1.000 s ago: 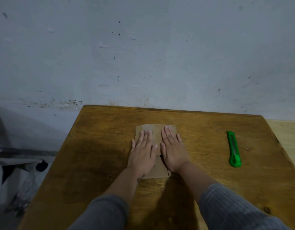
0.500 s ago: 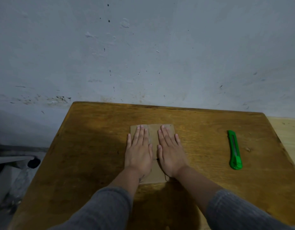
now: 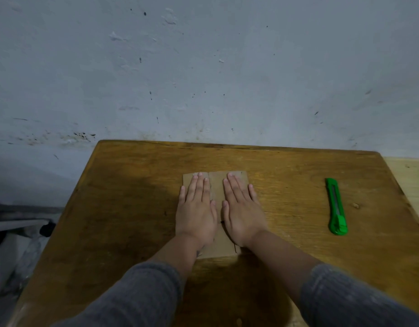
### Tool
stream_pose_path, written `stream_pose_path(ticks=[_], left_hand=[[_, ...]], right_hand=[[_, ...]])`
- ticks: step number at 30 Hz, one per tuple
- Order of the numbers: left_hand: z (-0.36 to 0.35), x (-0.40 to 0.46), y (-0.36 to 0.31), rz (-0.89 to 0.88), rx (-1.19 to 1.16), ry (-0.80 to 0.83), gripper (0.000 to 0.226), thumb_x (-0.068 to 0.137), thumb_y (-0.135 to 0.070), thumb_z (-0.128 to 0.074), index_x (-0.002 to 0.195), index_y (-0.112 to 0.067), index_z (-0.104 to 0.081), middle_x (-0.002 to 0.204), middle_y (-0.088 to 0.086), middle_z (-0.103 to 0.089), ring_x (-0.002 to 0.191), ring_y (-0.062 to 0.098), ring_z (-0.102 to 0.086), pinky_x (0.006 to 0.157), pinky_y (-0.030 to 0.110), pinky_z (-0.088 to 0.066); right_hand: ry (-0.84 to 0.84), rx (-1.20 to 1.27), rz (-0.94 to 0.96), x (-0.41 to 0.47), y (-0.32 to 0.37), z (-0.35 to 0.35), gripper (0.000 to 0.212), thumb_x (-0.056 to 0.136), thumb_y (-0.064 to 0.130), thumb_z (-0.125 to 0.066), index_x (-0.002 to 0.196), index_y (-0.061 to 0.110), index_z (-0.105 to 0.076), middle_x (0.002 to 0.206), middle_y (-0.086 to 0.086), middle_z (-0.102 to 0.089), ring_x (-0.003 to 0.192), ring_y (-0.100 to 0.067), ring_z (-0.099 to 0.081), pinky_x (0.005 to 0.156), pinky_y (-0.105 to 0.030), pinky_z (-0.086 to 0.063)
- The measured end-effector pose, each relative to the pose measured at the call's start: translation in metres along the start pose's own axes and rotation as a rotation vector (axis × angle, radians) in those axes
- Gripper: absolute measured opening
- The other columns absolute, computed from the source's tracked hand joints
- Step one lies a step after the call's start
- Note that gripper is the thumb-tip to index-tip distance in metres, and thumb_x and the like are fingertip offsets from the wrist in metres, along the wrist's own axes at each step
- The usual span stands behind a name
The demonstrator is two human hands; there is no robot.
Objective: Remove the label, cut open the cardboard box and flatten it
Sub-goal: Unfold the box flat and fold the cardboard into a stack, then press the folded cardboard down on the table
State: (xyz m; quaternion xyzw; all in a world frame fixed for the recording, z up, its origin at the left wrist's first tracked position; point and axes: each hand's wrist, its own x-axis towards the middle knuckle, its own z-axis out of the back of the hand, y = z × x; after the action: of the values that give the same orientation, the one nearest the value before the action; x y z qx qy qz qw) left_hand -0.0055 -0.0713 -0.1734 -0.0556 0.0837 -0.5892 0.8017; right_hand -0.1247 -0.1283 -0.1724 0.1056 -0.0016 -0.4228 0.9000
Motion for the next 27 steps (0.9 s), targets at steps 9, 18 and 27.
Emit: stream_pose_path(ticks=[9, 18, 27], left_hand=[[-0.007, -0.004, 0.002, 0.029, -0.112, -0.073, 0.056, 0.101, -0.036, -0.014, 0.152, -0.017, 0.001, 0.161, 0.001, 0.007, 0.146, 0.013, 0.013, 0.12, 0.04, 0.004], [0.003, -0.042, -0.021, 0.281, -0.286, -0.004, 0.06, 0.1, -0.045, -0.02, 0.153, -0.021, -0.004, 0.16, 0.016, 0.005, 0.147, 0.028, 0.006, 0.12, 0.045, 0.002], [0.036, -0.089, -0.064, 0.232, -0.593, -0.096, 0.053, 0.1, -0.037, -0.035, 0.15, -0.033, -0.019, 0.161, 0.008, 0.003, 0.145, 0.033, -0.002, 0.115, 0.046, -0.022]], right_hand=[[-0.061, 0.12, -0.063, -0.006, -0.001, -0.001, 0.067, 0.088, 0.045, 0.004, 0.151, 0.024, -0.005, 0.16, -0.001, 0.007, 0.146, -0.011, 0.011, 0.114, -0.037, 0.012], [-0.164, 0.241, -0.427, -0.05, 0.024, 0.001, 0.045, 0.097, 0.048, -0.026, 0.142, 0.048, -0.024, 0.155, -0.017, -0.02, 0.144, -0.029, -0.012, 0.116, -0.046, -0.007], [-0.298, 0.396, -0.444, -0.111, 0.022, 0.04, 0.044, 0.098, 0.039, -0.035, 0.141, 0.047, -0.029, 0.156, -0.017, -0.008, 0.139, -0.037, -0.016, 0.112, -0.044, -0.023]])
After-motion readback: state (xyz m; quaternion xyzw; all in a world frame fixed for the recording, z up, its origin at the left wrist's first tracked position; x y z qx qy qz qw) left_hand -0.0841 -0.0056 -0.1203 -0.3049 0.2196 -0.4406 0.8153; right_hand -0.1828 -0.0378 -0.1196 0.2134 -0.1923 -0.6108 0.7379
